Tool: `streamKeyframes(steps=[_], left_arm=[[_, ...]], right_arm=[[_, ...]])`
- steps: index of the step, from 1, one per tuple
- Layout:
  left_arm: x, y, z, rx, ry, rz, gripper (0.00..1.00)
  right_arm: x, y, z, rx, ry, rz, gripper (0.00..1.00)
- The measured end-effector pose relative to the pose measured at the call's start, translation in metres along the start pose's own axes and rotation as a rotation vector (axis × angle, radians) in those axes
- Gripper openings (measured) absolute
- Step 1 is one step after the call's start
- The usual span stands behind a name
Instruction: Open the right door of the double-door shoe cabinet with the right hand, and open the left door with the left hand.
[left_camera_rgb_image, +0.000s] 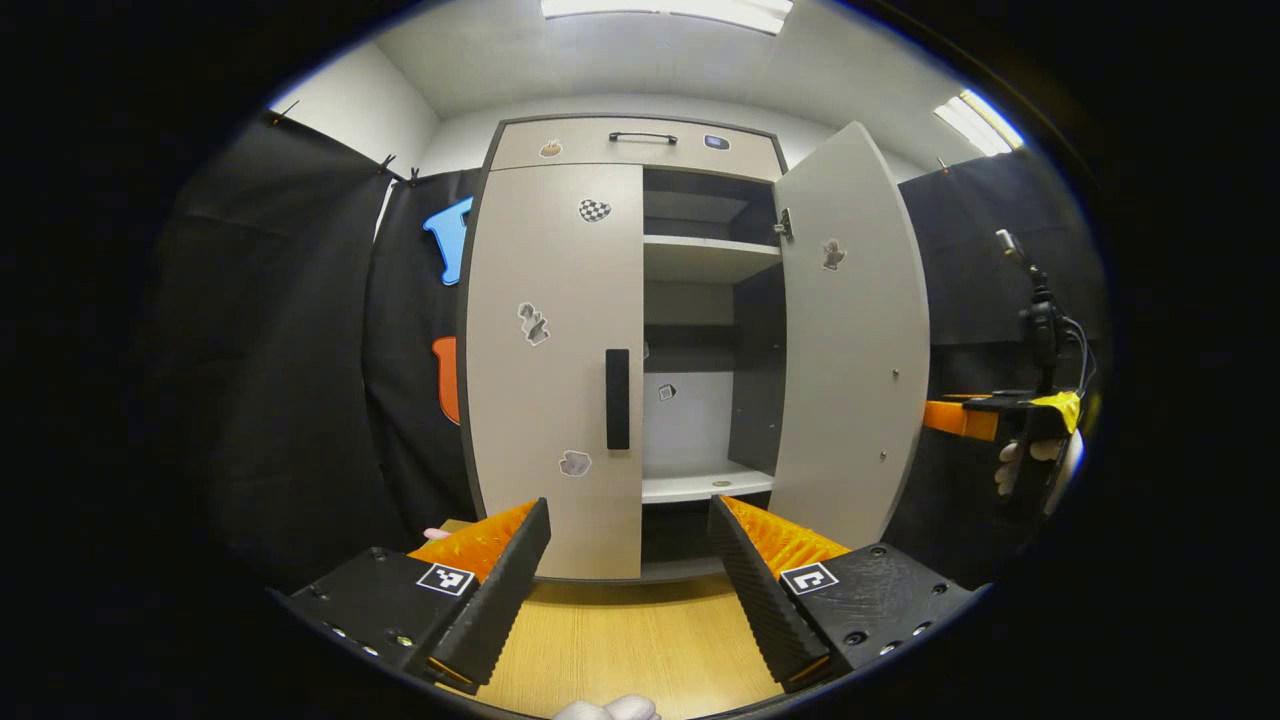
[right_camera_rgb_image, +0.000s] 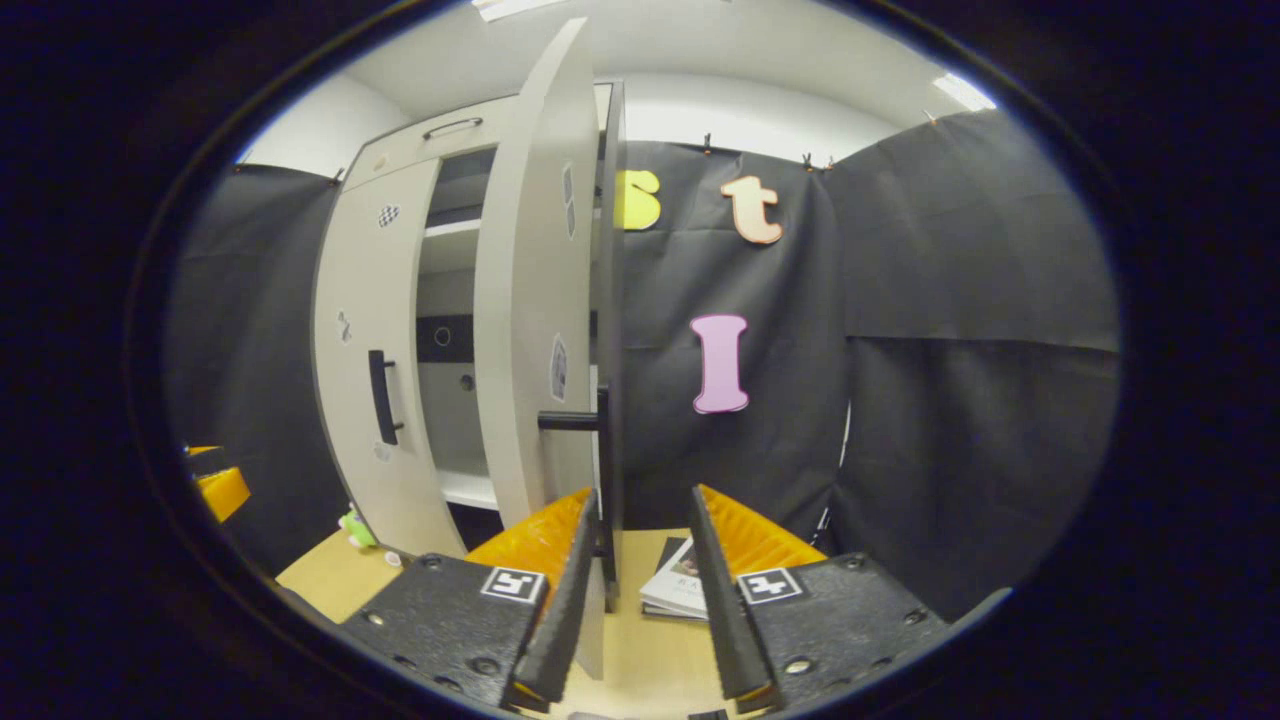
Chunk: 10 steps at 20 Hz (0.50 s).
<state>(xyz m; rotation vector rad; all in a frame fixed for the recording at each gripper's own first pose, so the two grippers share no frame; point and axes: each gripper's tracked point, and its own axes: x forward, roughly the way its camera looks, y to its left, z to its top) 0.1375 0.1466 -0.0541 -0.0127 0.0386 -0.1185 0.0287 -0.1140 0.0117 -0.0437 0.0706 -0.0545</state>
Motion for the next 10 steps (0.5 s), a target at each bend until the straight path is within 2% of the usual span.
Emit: streamKeyframes(steps=[1, 4, 10], left_arm=[[0.0, 0.002, 0.0, 0.003, -0.001, 0.002, 0.95], [0.004, 0.01, -0.002, 0.007, 0.003, 0.006, 0.95], [0.015, 0.022, -0.006, 0.014, 0.014, 0.016, 0.95]], right_arm=[[-0.008, 0.002, 0.001, -0.004, -0.001, -0.002, 0.79], [-0.029, 0.014, 0.007, 0.005, -0.026, -0.009, 0.98], [-0.057, 0.064, -0.021, 0.039, -0.011, 0.023, 0.99]])
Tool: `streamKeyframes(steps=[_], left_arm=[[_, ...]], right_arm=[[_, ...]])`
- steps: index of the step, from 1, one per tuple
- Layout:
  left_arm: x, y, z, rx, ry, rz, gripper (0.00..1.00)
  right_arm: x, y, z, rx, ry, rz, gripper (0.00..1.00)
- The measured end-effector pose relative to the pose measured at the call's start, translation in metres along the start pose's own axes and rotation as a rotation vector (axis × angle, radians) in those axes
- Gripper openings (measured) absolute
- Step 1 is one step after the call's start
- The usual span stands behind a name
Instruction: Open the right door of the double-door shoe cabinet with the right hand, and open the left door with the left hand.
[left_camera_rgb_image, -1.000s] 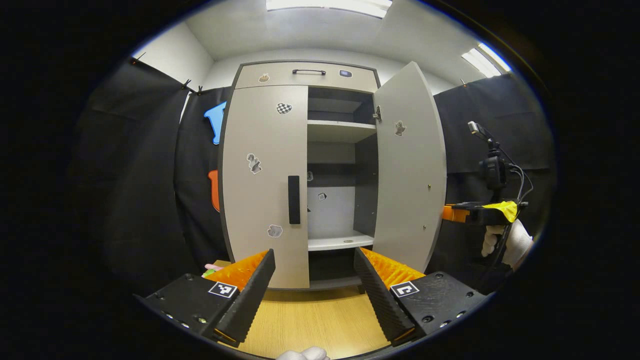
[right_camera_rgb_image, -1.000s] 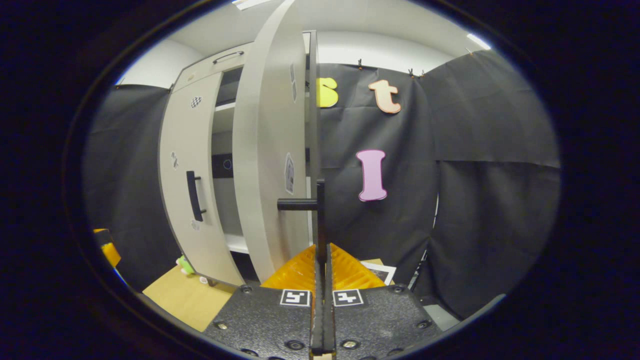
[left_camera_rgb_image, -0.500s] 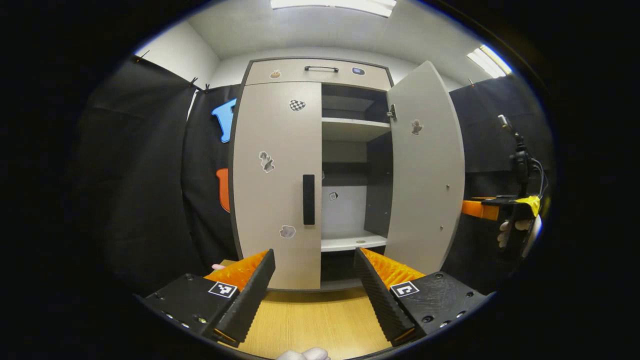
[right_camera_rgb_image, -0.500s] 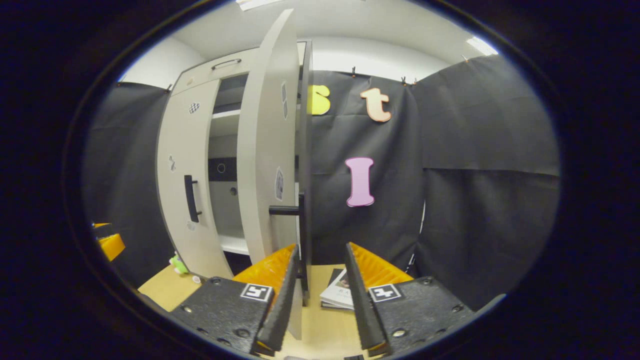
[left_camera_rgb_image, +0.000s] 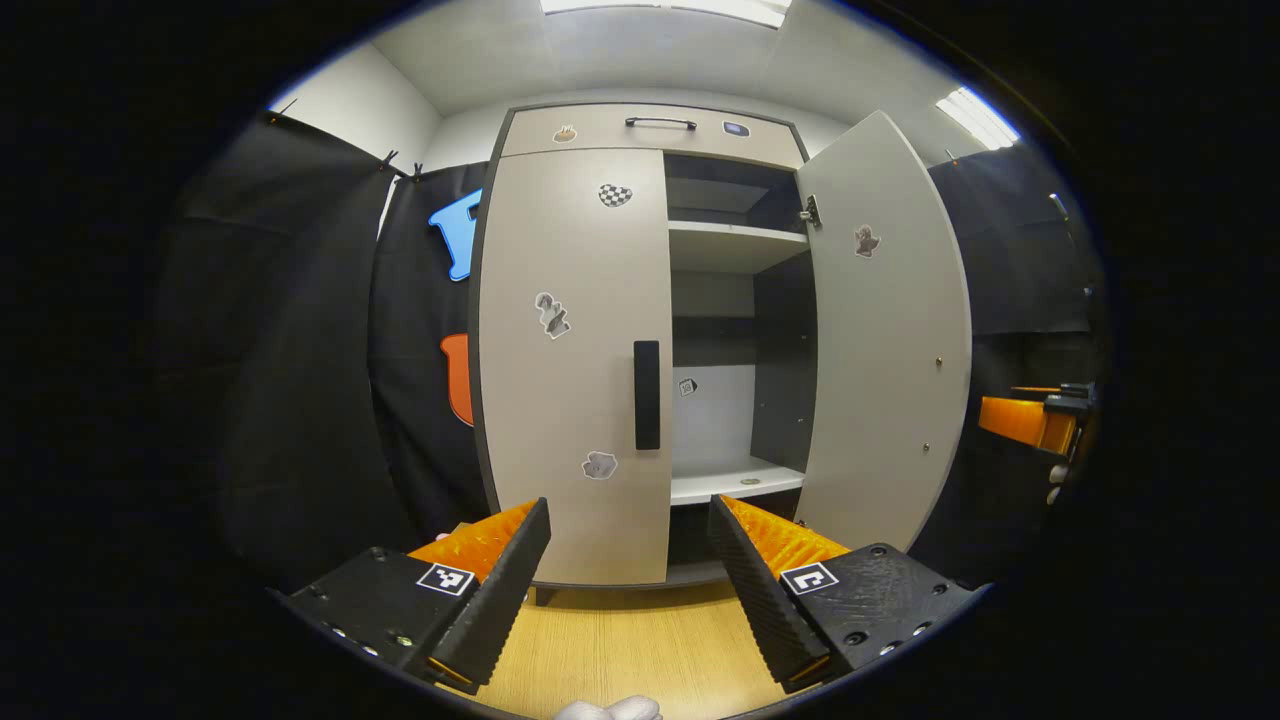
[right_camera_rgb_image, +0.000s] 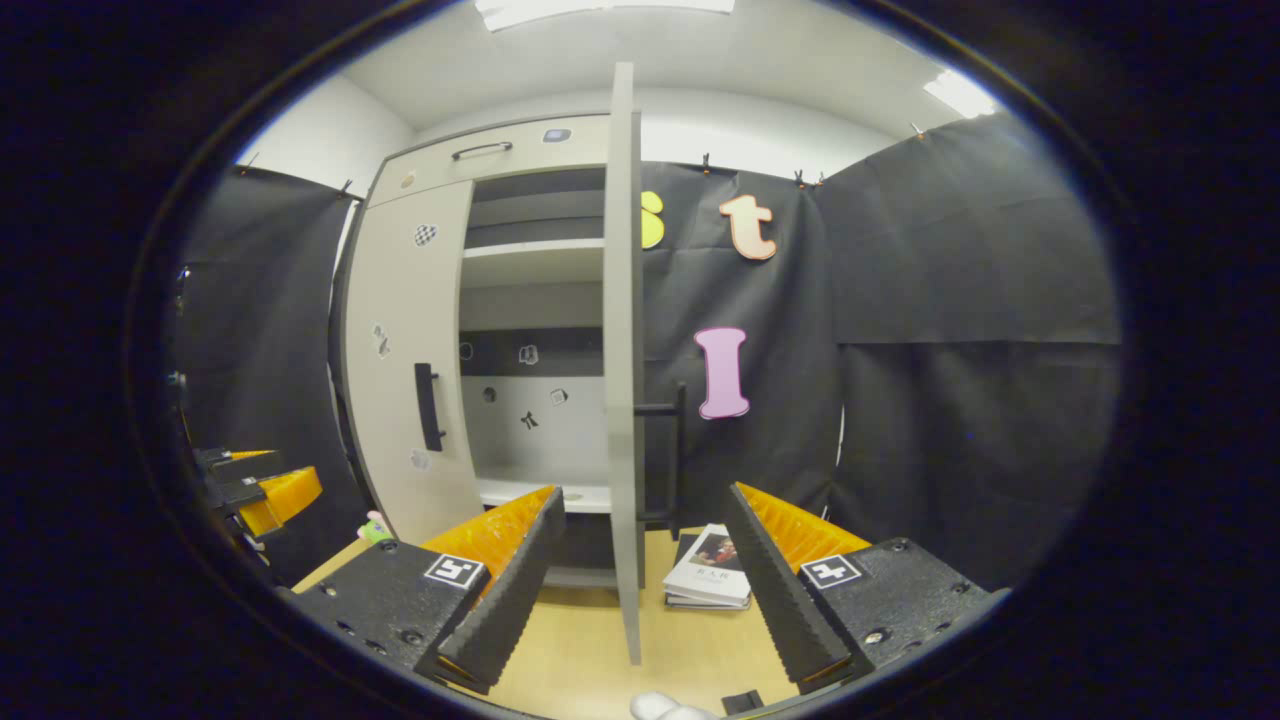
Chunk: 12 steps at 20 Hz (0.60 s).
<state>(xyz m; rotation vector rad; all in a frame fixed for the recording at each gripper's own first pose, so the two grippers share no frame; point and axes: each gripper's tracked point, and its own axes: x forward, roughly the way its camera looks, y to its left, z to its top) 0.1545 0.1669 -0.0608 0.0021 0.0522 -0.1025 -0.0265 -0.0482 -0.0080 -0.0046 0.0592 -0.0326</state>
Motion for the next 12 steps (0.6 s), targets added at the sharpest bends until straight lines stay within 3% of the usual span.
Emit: streamKeyframes(steps=[6, 12], left_arm=[[0.017, -0.002, 0.0, 0.002, -0.01, -0.023, 0.95], [0.043, -0.003, 0.007, 0.02, -0.041, -0.018, 0.95]], right_arm=[[-0.01, 0.024, -0.021, 0.013, 0.053, 0.026, 1.0], [-0.021, 0.013, -0.004, -0.014, 0.027, -0.026, 1.0]])
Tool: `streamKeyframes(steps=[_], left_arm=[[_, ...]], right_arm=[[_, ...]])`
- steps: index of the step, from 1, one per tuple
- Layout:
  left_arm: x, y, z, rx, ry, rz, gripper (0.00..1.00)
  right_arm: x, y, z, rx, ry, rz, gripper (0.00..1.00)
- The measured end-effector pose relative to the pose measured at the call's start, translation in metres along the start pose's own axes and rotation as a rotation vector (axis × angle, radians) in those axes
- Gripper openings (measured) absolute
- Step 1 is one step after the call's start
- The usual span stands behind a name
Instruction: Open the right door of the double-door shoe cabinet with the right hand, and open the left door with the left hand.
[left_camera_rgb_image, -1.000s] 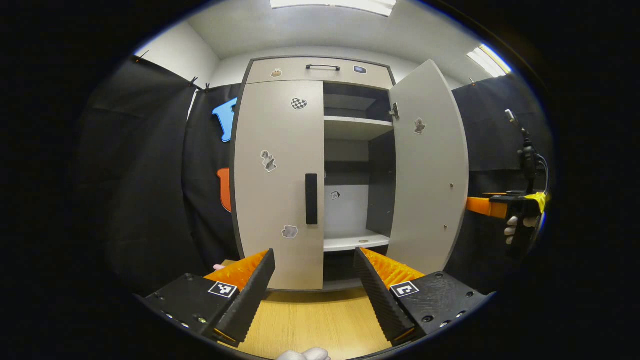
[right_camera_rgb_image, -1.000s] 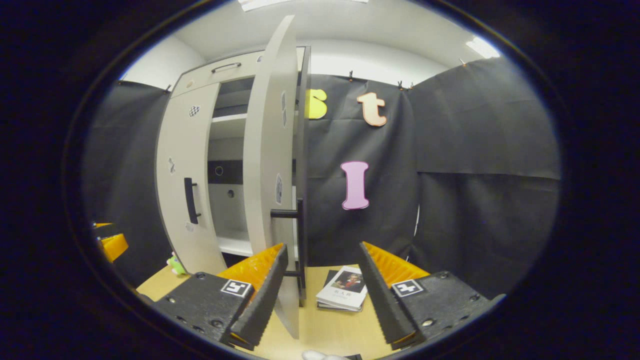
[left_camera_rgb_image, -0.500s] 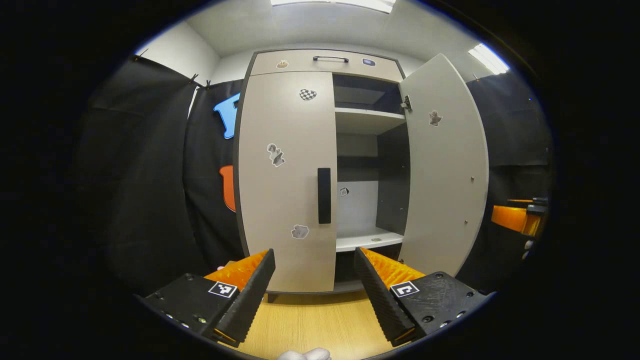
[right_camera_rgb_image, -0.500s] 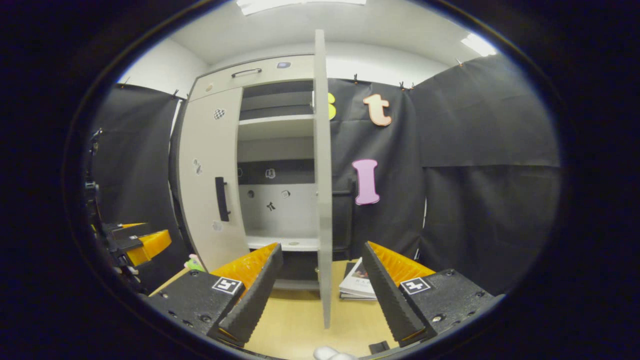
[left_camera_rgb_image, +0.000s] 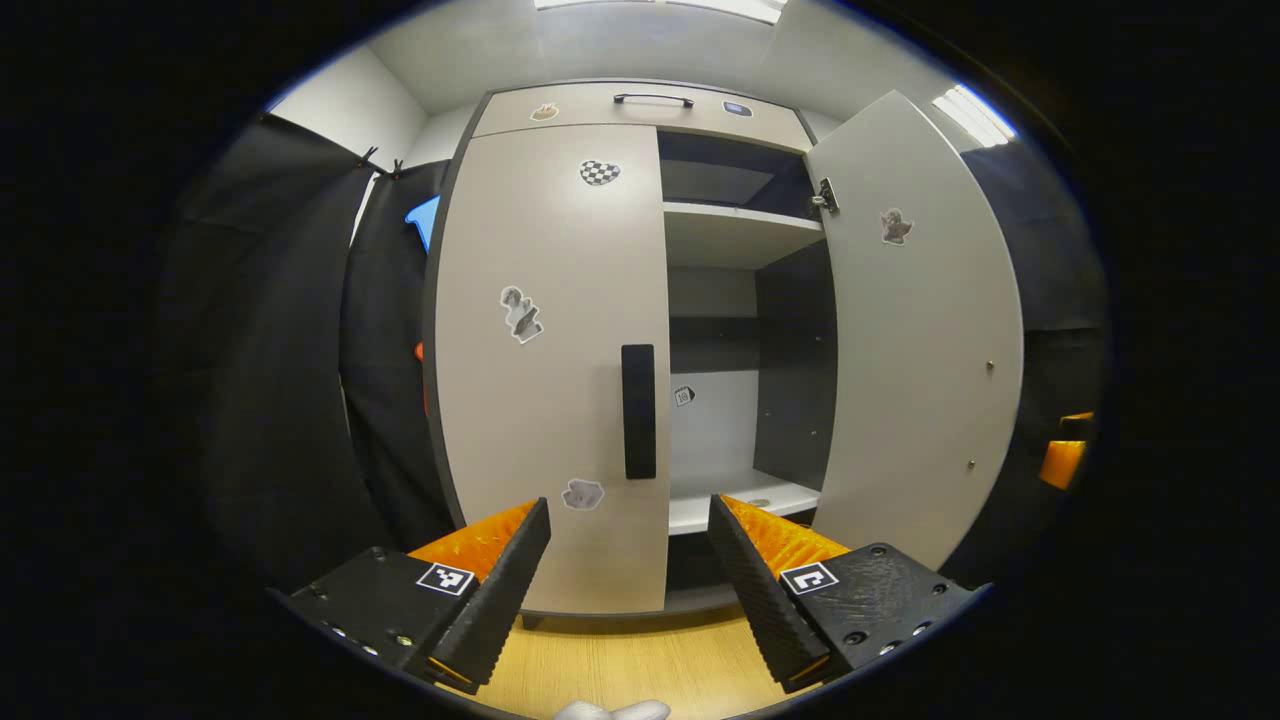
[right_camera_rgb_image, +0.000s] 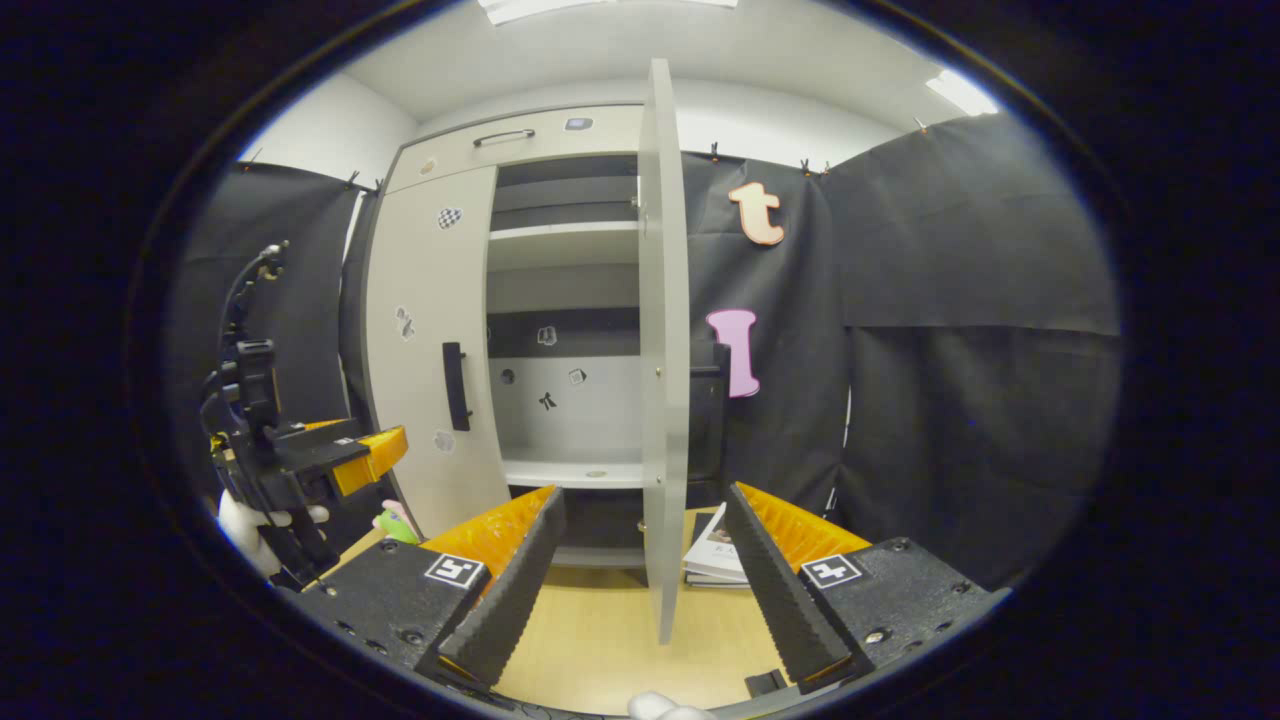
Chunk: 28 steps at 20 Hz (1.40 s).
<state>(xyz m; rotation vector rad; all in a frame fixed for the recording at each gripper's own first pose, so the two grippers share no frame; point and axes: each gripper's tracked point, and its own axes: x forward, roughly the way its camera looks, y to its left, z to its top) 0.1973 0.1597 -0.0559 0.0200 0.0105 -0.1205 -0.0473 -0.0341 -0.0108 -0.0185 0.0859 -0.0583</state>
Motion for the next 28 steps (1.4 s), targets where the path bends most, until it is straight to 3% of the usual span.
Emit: streamKeyframes(steps=[12, 19, 20, 22, 23, 24, 25, 26, 27, 28], left_arm=[[0.057, 0.006, 0.007, -0.037, -0.027, 0.055, 0.95], [0.064, 0.004, -0.003, -0.049, 0.01, 0.065, 0.95], [0.063, 0.004, -0.003, -0.049, 0.013, 0.065, 0.82], [0.066, 0.004, -0.004, -0.039, 0.011, 0.064, 0.74], [0.064, 0.004, -0.001, -0.036, 0.0, 0.064, 0.61], [0.07, 0.002, -0.002, -0.038, 0.001, 0.055, 0.41], [0.068, 0.001, -0.003, -0.03, 0.005, 0.054, 0.41], [0.07, 0.004, -0.003, -0.013, 0.01, 0.057, 0.31], [0.07, 0.005, -0.004, -0.013, 0.011, 0.061, 0.31], [0.071, 0.005, -0.004, -0.016, 0.017, 0.066, 0.23]], right_arm=[[-0.002, -0.039, 0.009, -0.007, 0.014, -0.111, 1.0], [0.011, -0.047, 0.011, -0.013, 0.026, -0.116, 1.0], [0.012, -0.046, 0.011, -0.012, 0.026, -0.111, 1.0], [0.016, -0.046, 0.012, -0.007, 0.024, -0.099, 1.0], [0.017, -0.045, 0.012, -0.005, 0.025, -0.092, 1.0], [0.018, -0.043, 0.012, -0.006, 0.026, -0.082, 1.0], [0.018, -0.041, 0.012, -0.008, 0.025, -0.076, 1.0], [0.018, -0.041, 0.012, -0.01, 0.024, -0.071, 1.0], [0.018, -0.039, 0.014, -0.01, 0.022, -0.064, 1.0], [0.017, -0.038, 0.015, -0.01, 0.019, -0.058, 1.0]])
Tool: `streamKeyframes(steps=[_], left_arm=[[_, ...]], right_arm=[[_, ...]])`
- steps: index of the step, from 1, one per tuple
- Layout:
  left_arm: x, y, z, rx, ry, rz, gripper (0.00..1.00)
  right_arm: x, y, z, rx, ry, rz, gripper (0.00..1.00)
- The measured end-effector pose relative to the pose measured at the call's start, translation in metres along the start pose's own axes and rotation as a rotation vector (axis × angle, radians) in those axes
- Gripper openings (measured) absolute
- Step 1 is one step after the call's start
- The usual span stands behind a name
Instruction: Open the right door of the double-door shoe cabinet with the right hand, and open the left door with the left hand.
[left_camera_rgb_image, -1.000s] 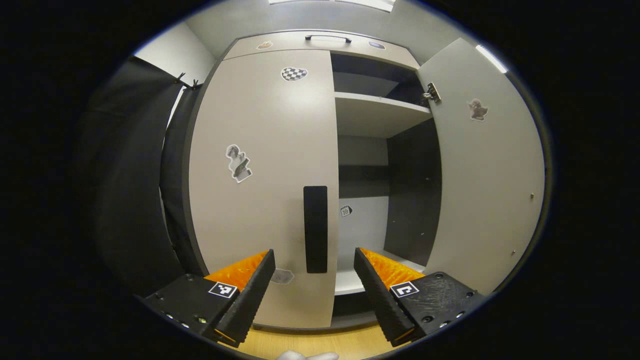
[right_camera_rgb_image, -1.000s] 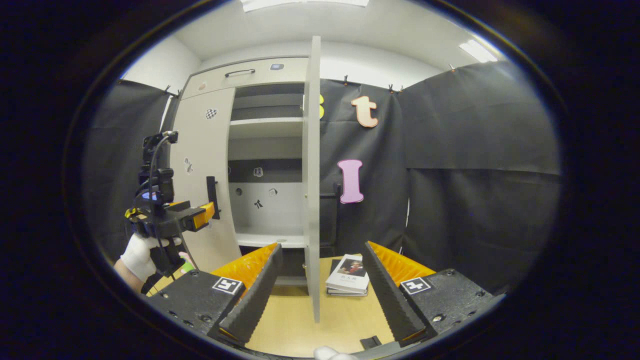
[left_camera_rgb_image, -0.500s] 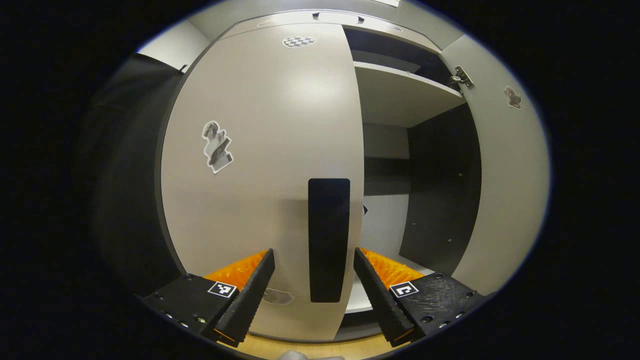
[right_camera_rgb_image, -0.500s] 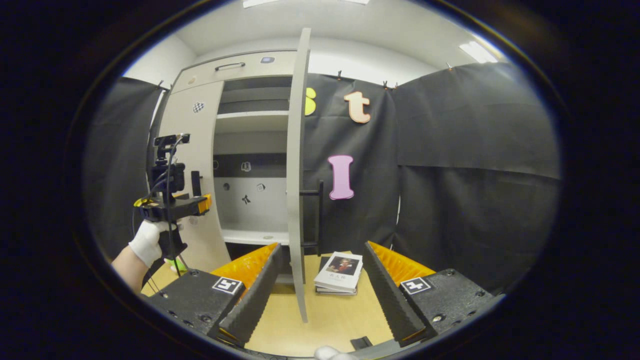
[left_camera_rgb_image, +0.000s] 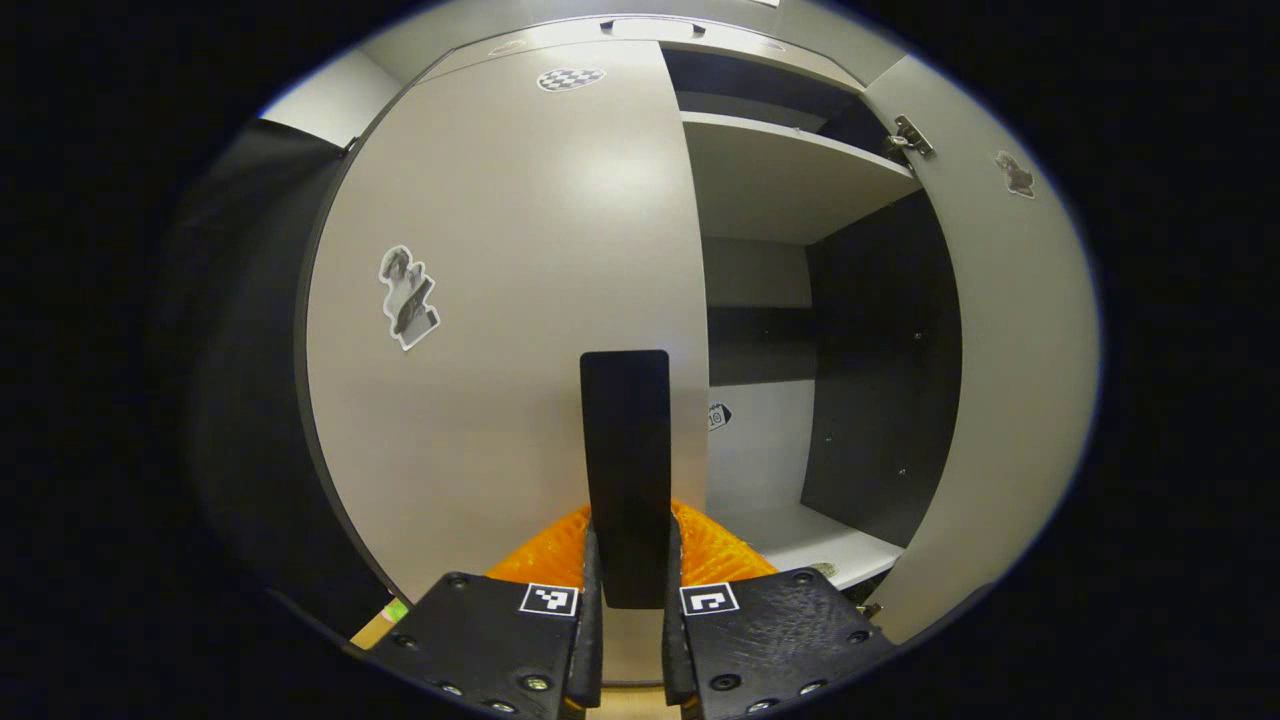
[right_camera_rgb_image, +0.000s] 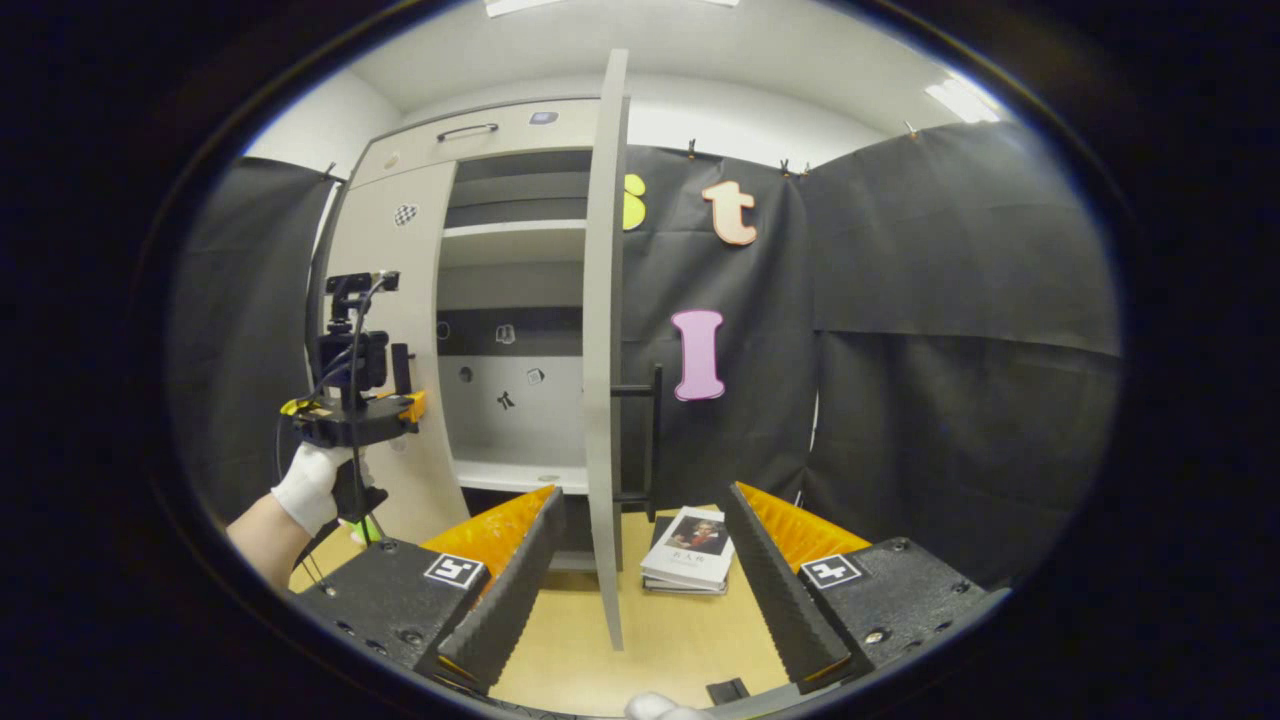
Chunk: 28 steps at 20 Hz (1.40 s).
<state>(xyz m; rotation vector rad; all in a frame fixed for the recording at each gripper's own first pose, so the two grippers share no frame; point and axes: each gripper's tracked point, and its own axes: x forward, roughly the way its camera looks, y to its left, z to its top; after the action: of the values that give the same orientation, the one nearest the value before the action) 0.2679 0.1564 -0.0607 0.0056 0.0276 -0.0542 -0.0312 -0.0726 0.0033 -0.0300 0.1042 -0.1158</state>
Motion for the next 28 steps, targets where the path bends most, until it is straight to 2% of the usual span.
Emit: streamKeyframes(steps=[3, 6, 17, 28], left_arm=[[-0.001, -0.001, 0.001, -0.02, 0.003, 0.002, 0.08], [-0.001, -0.001, 0.0, -0.005, -0.007, -0.009, 0.03], [-0.032, 0.002, -0.001, -0.026, 0.004, -0.05, 0.02], [-0.074, 0.027, -0.004, -0.022, -0.004, -0.019, 0.02]], right_arm=[[-0.004, -0.001, 0.002, 0.001, -0.009, 0.005, 1.0], [-0.009, 0.0, 0.0, -0.002, -0.007, 0.01, 1.0], [-0.033, 0.008, -0.004, -0.005, -0.011, 0.052, 0.99], [-0.048, 0.045, -0.016, 0.007, 0.003, 0.171, 1.0]])
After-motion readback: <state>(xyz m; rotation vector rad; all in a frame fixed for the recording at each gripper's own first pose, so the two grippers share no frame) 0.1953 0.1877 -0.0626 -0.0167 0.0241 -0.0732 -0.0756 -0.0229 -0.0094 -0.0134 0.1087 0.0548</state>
